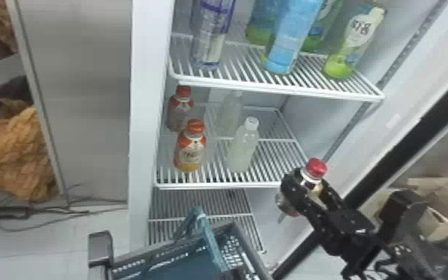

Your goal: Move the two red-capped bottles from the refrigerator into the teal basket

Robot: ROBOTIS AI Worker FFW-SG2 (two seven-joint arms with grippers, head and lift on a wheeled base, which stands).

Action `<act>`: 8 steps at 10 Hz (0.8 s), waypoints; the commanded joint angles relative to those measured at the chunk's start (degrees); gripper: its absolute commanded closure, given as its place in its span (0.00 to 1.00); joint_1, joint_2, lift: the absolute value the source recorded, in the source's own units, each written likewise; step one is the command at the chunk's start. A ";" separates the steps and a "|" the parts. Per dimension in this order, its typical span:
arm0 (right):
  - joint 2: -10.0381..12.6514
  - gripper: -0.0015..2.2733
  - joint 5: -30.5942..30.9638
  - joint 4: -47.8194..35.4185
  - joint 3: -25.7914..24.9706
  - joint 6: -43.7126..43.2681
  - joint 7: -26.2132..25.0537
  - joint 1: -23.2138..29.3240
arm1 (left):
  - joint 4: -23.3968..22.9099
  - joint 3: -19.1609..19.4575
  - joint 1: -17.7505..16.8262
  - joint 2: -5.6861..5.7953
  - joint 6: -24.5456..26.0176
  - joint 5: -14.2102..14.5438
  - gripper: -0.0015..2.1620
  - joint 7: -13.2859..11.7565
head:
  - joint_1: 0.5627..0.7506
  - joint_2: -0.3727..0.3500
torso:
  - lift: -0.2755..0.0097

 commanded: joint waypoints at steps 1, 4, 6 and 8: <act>-0.33 0.31 -0.70 -2.10 1.11 1.82 0.11 2.02 | -0.03 0.04 0.00 0.02 -0.12 0.00 0.52 -0.01 | 0.70 0.03 | 0.17; -0.60 0.31 -2.98 -2.24 4.43 3.65 0.73 3.57 | 0.11 0.16 0.00 0.02 -0.12 0.00 0.52 -0.01 | 0.70 0.03 | 0.17; -1.39 0.31 -3.67 -1.53 6.94 5.47 1.17 3.85 | -0.03 0.16 -0.14 0.02 -0.12 -0.23 0.52 -0.01 | 0.70 0.03 | 0.17; -1.65 0.31 -3.78 -1.39 8.08 7.72 1.34 3.57 | 0.11 0.04 -0.28 0.02 0.02 -0.34 0.52 0.08 | 0.70 0.03 | 0.17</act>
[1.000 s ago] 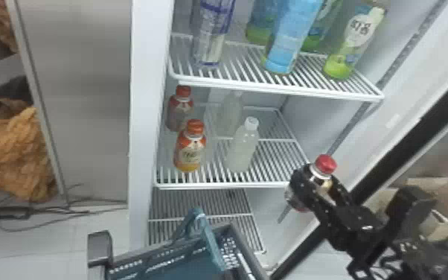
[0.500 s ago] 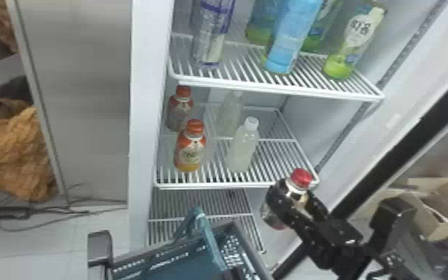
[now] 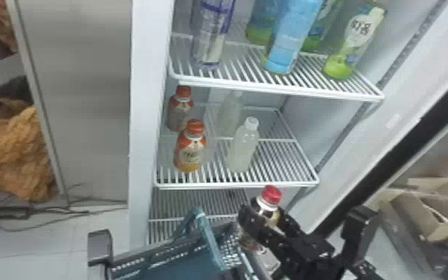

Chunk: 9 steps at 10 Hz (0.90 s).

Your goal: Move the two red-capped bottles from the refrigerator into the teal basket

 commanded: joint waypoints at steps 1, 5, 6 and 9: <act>-0.58 0.31 -0.48 -0.21 1.29 2.33 0.09 -0.02 | 0.10 -0.03 -0.16 0.09 0.01 -0.04 0.52 0.00 | 0.70 0.03 | 0.17; -2.07 0.27 -1.39 0.92 5.18 7.12 0.89 -0.44 | 0.10 -0.15 -0.44 0.26 0.01 -0.04 0.52 0.09 | 0.70 0.03 | 0.17; -2.07 0.21 -1.16 0.92 5.41 7.26 0.97 -0.58 | 0.10 -0.15 -0.44 0.26 0.15 -0.04 0.52 0.09 | 0.70 0.03 | 0.17; -1.90 0.15 0.10 1.06 4.84 6.41 1.06 -0.86 | 0.10 -0.15 -0.30 0.26 0.15 0.08 0.52 0.09 | 0.70 0.03 | 0.17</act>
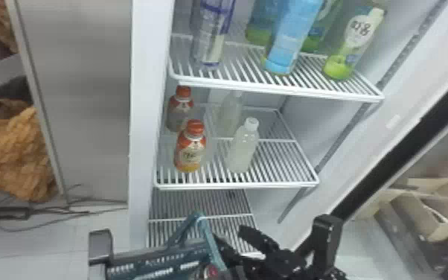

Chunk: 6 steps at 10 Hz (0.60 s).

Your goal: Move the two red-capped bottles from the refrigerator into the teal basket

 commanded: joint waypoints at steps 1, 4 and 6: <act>0.28 0.15 1.84 0.00 -0.49 -4.40 -0.08 0.07 | -0.01 0.00 0.01 -0.01 0.00 0.06 0.52 -0.01 | 0.70 0.03 | 0.17; 1.33 0.15 4.24 1.69 -0.83 -22.68 -1.31 0.49 | -0.01 -0.11 0.15 -0.01 -0.56 0.17 0.52 -0.10 | 0.70 0.03 | 0.17; 1.42 0.15 7.09 2.40 -0.37 -33.09 -3.42 0.07 | -0.01 -0.45 0.15 -0.18 0.00 0.17 0.52 -0.10 | 0.70 0.03 | 0.17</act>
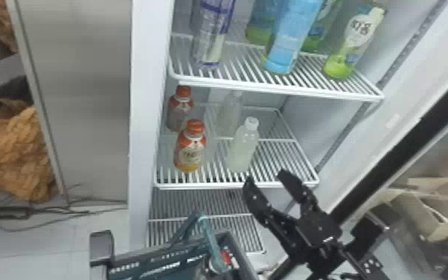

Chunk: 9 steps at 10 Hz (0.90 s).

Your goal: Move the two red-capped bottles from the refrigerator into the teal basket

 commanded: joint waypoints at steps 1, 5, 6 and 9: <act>0.01 0.15 0.14 2.04 0.68 -5.76 -0.89 -1.09 | 0.00 -0.36 -0.14 -0.06 0.53 -0.01 0.52 0.05 | 0.70 0.03 | 0.17; 0.80 0.15 0.26 8.65 3.77 -17.72 -8.10 -3.34 | 0.00 -0.59 0.00 -0.06 0.81 0.11 0.52 0.05 | 0.70 0.03 | 0.17; 0.89 0.15 0.83 9.78 5.14 -19.54 -10.65 -3.90 | 0.00 -0.59 0.14 -0.06 0.95 0.11 0.52 0.05 | 0.70 0.03 | 0.17; 0.98 0.15 3.11 12.73 6.17 -19.97 -12.76 -5.30 | 0.14 -0.36 0.28 -0.15 1.79 -0.23 0.52 0.14 | 0.70 0.03 | 0.17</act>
